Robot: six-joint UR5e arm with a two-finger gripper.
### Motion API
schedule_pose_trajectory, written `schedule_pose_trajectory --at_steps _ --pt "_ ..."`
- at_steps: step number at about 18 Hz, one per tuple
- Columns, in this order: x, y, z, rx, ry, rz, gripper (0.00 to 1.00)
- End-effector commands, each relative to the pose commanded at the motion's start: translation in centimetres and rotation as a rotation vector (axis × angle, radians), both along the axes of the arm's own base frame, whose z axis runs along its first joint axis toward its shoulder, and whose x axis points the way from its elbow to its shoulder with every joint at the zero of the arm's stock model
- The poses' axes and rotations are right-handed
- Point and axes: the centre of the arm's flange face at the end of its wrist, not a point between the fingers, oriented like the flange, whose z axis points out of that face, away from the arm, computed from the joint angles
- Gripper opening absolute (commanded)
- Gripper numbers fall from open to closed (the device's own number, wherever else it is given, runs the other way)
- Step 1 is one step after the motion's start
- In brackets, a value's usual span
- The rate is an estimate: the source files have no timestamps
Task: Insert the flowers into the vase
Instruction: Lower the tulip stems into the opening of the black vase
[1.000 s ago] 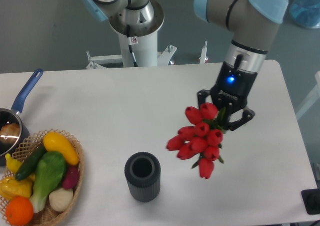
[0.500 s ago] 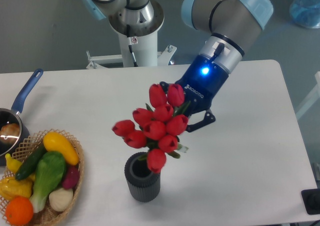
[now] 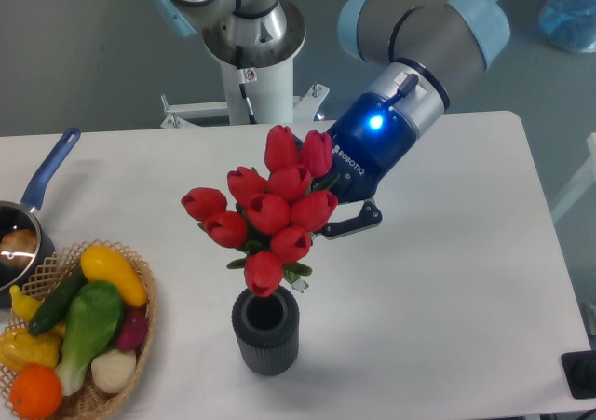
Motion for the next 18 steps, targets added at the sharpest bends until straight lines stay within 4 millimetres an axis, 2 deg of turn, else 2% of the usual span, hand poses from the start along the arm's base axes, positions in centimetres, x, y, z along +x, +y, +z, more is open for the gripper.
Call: schedule_pose_trajectory --at_steps 5,8,18 --pt "-1.0 1.0 -1.5 0.038 -0.031 -0.029 0.0" --pt "-0.7 2.1 -2.7 0.028 -0.046 -0.045 0.0" --pt "-0.5 2.2 -5.4 -0.01 -0.084 -0.039 0.0"
